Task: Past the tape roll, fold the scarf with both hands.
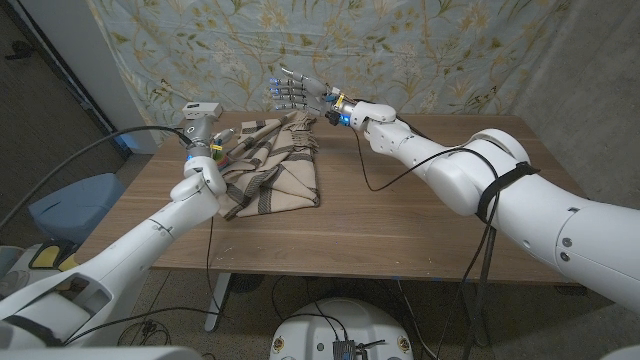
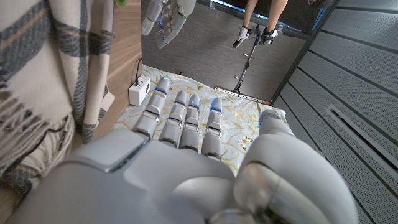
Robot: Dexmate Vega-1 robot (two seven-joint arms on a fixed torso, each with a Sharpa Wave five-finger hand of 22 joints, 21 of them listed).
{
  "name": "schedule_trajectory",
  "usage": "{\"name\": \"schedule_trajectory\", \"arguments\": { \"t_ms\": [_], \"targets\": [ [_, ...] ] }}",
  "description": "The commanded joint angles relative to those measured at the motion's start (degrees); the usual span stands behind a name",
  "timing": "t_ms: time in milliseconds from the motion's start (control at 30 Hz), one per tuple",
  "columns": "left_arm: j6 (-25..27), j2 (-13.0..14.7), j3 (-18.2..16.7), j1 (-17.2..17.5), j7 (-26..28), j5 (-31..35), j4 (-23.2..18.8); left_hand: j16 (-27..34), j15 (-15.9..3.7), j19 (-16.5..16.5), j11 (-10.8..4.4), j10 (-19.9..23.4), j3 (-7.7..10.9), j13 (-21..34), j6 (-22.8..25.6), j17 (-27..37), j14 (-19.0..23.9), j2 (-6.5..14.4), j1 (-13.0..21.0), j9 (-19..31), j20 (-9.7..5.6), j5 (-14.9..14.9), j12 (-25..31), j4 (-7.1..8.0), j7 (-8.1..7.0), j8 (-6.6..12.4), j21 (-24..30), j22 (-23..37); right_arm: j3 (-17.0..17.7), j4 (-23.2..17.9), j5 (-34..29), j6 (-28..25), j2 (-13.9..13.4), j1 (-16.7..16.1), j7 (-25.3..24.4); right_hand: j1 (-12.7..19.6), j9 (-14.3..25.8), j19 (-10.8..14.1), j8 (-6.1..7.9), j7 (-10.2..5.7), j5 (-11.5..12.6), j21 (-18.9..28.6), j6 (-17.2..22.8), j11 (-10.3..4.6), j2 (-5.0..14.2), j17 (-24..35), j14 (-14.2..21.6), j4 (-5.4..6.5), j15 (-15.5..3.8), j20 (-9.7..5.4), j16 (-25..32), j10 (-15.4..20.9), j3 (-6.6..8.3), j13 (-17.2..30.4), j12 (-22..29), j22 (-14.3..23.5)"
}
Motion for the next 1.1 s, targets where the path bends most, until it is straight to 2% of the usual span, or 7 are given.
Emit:
{"name": "schedule_trajectory", "arguments": {
  "t_ms": [33, 367, 567, 667, 767, 833, 1100],
  "targets": [
    [1.3, -2.4, 8.9, -8.1, -2.0, -0.4, 9.1, 0.6, -0.2, 1.1, 0.47, 1.1, -0.31, 0.0, 0.8, 0.0, 1.2, -0.2, 1.3, 0.3, -0.18, 0.3, 0.4, -0.03, 0.0, 0.05, 0.7, 0.0, 1.6, 0.3, 0.2, 2.2, -0.8, -0.5, 3.6, -0.5, 0.1, 0.1, -0.24, 0.03, 0.0, -0.2, 0.2, -0.25, 0.06, 0.0, -0.1, -0.15, 0.16, 0.27, 0.2, 0.1, -0.24, 0.2, -0.2, 0.3],
    [1.8, -4.5, 15.5, -13.1, -5.1, 1.1, 15.4, 0.8, -0.31, 2.0, 0.03, 3.9, -0.5, -0.2, 1.9, 0.1, 3.0, 0.0, 5.3, 0.3, -0.49, 0.4, 0.7, -0.09, -0.39, 0.0, 1.1, 0.0, 1.9, 0.5, 0.2, 1.5, -0.7, -0.3, 3.3, -0.8, 0.1, 0.1, -0.42, -0.01, 0.0, -0.3, 0.2, -0.29, 0.1, 0.0, 0.0, -0.11, 0.12, 0.3, 0.2, 0.2, -0.31, 0.2, -0.3, 0.3],
    [1.5, -5.4, 19.0, -15.2, -6.0, 2.9, 18.5, 2.6, -2.99, 3.4, -2.06, 9.6, -0.78, -0.4, 5.2, 0.6, 7.4, 2.0, 10.9, 0.4, -1.41, -0.3, 1.5, 0.18, -0.76, 0.53, 1.9, 0.1, 2.1, 0.6, 0.2, 1.4, -0.6, -0.3, 3.1, -1.0, 0.1, 0.3, -0.57, 0.01, 0.0, -0.4, 0.3, -0.19, 0.16, -0.1, 0.1, -0.12, 0.04, 0.36, 0.2, 0.2, -0.32, 0.2, -0.4, 0.3],
    [0.9, -5.9, 20.1, -15.7, -4.4, 4.0, 19.9, 4.5, -5.13, 4.2, -4.67, 15.5, -0.37, -0.3, 12.1, 1.0, 11.5, 5.2, 16.6, 0.6, -2.23, -1.2, 2.8, -0.02, -0.59, 2.34, 2.8, 0.2, 2.1, 0.5, 0.1, 1.4, -0.7, -0.3, 3.0, -1.0, 0.1, 0.3, -0.67, -0.01, 0.0, -0.5, 0.2, -0.19, 0.19, -0.1, 0.1, -0.15, 0.04, 0.38, 0.2, 0.2, -0.3, 0.2, -0.4, 0.3],
    [1.0, -6.4, 20.4, -15.5, -1.4, 5.2, 20.5, 7.7, -8.37, 4.6, -6.97, 29.3, 1.19, 1.2, 24.7, 1.5, 17.5, 11.3, 27.2, 1.1, -3.09, -0.8, 7.8, -0.73, 0.72, 5.78, 4.8, 0.6, 2.1, 0.5, 0.2, 1.3, -0.7, -0.3, 2.9, -1.0, 0.1, 0.3, -0.75, 0.04, 0.0, -0.6, 0.2, -0.3, 0.22, -0.1, 0.1, -0.18, 0.06, 0.39, 0.2, 0.2, -0.28, 0.2, -0.4, 0.3],
    [1.6, -6.4, 20.3, -15.2, 0.5, 6.1, 20.2, 8.9, -9.78, 5.0, -7.39, 33.5, 1.36, 2.5, 27.2, 1.8, 19.8, 12.8, 30.7, 1.7, -3.5, -0.8, 9.9, -0.85, 1.83, 6.7, 5.7, 0.7, 2.1, 0.5, 0.1, 1.2, -0.7, -0.3, 2.6, -1.0, 0.1, 0.3, -0.8, 0.07, 0.1, -0.6, 0.2, -0.31, 0.27, -0.1, 0.1, -0.18, 0.04, 0.4, 0.2, 0.2, -0.26, 0.2, -0.4, 0.3],
    [1.6, -5.3, 17.7, -13.5, 8.6, 7.7, 18.2, 10.4, -9.83, 4.6, -7.6, 32.8, -0.2, 5.4, 27.1, 3.5, 20.5, 14.6, 33.5, 3.3, -3.71, -1.6, 11.6, 0.03, 3.51, 6.91, 7.0, 0.9, 2.0, 0.6, -0.1, 0.8, -0.5, -0.3, 2.1, -0.8, 0.1, 0.4, -0.99, 0.16, 0.1, -0.7, 0.2, -0.4, 0.57, -0.2, 0.2, -0.4, -0.05, 0.38, 0.2, 0.1, -0.06, 0.2, -0.5, 0.4]
  ]
}}
